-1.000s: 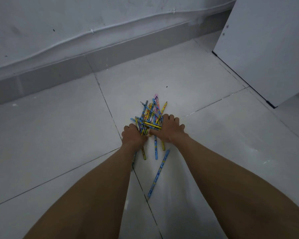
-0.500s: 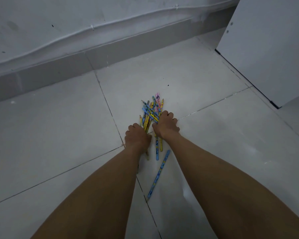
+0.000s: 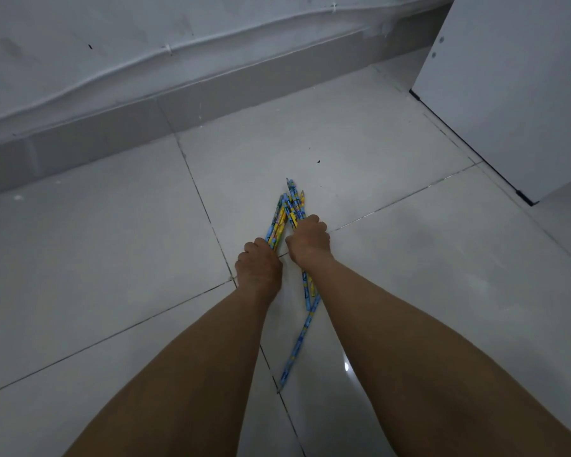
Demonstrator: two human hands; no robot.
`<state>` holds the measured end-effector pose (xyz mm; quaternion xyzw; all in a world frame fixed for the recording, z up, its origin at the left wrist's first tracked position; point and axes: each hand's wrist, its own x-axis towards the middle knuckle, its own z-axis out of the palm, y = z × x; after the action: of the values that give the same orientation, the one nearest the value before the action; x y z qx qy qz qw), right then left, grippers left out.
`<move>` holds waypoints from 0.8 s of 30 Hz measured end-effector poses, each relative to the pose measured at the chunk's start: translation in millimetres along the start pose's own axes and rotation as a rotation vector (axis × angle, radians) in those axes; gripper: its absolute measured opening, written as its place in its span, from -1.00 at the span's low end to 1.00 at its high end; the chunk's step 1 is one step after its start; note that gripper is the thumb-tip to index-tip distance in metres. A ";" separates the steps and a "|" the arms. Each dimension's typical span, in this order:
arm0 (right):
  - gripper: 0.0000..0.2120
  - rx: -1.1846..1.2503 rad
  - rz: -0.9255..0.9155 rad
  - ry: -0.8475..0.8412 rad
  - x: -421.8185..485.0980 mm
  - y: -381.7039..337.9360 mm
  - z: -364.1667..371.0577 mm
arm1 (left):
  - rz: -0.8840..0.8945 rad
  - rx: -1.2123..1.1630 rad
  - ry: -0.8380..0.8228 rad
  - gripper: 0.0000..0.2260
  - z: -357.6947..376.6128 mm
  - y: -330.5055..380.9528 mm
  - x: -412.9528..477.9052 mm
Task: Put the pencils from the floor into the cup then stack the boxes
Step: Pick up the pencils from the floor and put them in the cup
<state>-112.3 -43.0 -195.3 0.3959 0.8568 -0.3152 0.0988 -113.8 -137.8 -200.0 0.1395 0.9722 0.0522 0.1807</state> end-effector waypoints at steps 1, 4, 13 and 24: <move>-0.50 -0.011 -0.001 0.005 -0.4 -0.4 0.9 | 0.001 -0.002 -0.001 -0.76 -0.3 -0.3 -0.9; -0.55 -0.008 0.029 0.003 -0.3 -2.1 2.6 | 0.000 -0.026 -0.014 -0.74 -2.1 -2.4 -1.1; -0.55 -0.005 0.073 0.001 -2.4 -3.3 0.5 | -0.078 -0.276 -0.139 -0.72 -7.0 -12.6 3.5; -0.70 0.101 -0.076 -0.009 -1.1 32.9 -33.4 | 0.155 -0.431 -0.318 -0.64 12.3 -15.5 -29.5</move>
<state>-84.6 -6.9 -184.0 0.3660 0.8538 -0.3635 0.0707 -86.7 -160.6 -203.9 0.1783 0.8845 0.2489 0.3521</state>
